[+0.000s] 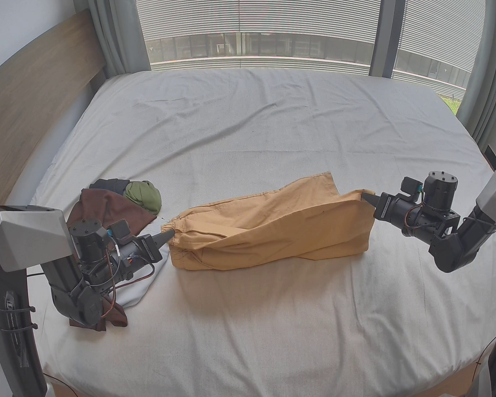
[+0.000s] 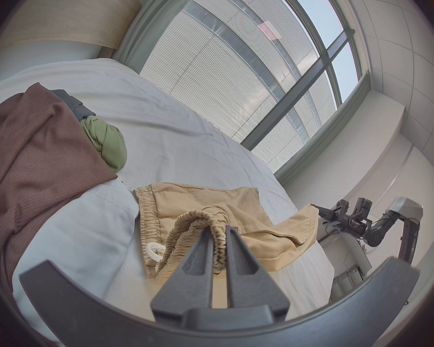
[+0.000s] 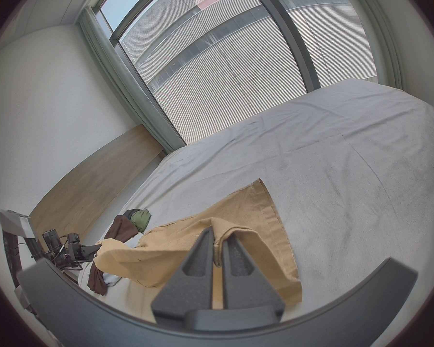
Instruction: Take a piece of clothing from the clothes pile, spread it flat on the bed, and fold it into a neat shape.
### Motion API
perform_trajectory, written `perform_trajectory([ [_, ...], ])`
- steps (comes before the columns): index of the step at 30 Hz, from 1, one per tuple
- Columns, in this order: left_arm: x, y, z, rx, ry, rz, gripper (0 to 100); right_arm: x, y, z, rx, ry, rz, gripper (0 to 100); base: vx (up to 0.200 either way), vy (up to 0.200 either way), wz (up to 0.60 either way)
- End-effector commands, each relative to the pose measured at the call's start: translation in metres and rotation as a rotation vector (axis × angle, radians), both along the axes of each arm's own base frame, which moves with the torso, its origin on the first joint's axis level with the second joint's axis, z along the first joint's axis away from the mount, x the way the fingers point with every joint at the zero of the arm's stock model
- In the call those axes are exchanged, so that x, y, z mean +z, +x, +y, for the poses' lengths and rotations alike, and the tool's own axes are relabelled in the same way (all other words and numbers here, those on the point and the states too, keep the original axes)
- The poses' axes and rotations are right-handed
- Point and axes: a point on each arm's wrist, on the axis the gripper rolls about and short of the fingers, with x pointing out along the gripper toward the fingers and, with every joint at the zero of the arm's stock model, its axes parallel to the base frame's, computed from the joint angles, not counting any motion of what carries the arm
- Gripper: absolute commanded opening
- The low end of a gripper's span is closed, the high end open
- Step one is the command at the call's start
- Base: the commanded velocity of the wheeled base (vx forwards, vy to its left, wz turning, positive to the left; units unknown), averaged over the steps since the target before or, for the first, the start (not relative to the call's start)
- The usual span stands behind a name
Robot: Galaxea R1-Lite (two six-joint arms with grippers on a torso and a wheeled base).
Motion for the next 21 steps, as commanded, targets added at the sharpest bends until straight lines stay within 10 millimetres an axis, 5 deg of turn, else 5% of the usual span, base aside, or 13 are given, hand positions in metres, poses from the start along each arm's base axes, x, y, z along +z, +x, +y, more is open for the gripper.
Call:
perform_trajectory([
  [1,0.004,0.007,0.000,0.024,-0.024,-0.018,0,0.011,0.009,0.001,0.000,0.003,-0.028,0,0.000,0.000,0.00],
  [21,0.003,0.011,-0.001,0.056,-0.029,-0.020,0,0.046,0.045,0.006,-0.006,0.001,-0.035,0,0.000,0.000,0.00],
])
